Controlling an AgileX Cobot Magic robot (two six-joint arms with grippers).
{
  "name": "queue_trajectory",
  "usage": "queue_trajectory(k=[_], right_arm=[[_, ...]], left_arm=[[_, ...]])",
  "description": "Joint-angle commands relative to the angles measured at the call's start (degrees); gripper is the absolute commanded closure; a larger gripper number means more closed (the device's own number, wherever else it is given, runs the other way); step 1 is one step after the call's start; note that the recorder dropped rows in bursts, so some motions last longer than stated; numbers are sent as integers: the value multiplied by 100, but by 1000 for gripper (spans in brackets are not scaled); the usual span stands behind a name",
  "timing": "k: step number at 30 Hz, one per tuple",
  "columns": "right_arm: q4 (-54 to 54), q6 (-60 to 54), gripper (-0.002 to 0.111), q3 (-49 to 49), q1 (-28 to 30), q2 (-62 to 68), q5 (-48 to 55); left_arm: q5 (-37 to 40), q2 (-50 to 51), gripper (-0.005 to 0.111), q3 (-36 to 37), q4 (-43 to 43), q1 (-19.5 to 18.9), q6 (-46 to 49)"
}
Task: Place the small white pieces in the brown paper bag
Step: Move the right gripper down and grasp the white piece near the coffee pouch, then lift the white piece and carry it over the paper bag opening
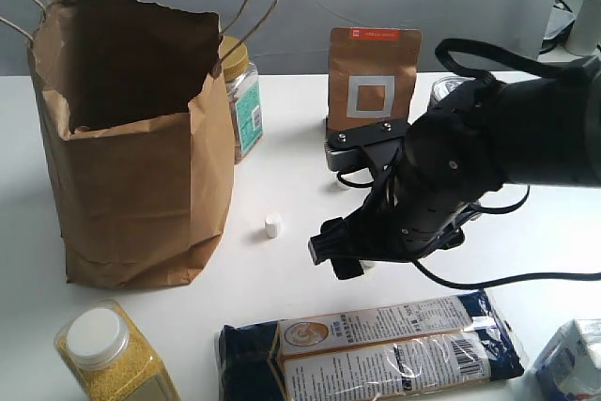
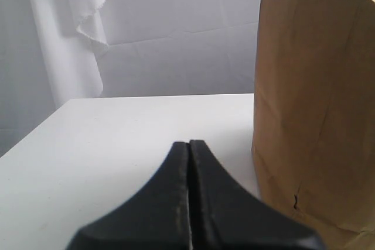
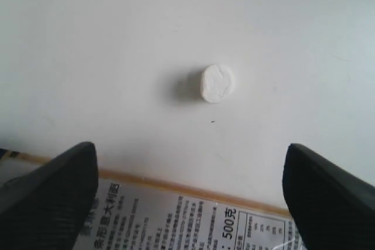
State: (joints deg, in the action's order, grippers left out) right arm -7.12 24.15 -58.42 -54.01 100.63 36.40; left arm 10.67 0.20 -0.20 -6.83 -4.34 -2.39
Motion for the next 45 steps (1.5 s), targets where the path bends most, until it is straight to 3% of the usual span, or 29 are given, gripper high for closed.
queue_trajectory(k=[1,9,19,28,35,45], right_arm=[[-202,8,30,-37,84,212,-302],[-342,8,31,-37,215,561,-611],[-494,8,41,-37,303,859,-959],[-494,8,74,-37,345,1046,-1200],[-494,8,108,-37,357,1046,-1305],[-494,8,108,-37,335,380,-1111]], left_arm=[[-17,-20,107,20,-21,47,-22],[-17,-20,107,20,-21,47,-22],[-17,-20,107,20,-21,45,-22],[-17,-20,107,20,-21,45,-22],[-17,-20,107,20,-21,45,-22],[-17,-20,107,20,-21,45,-22]])
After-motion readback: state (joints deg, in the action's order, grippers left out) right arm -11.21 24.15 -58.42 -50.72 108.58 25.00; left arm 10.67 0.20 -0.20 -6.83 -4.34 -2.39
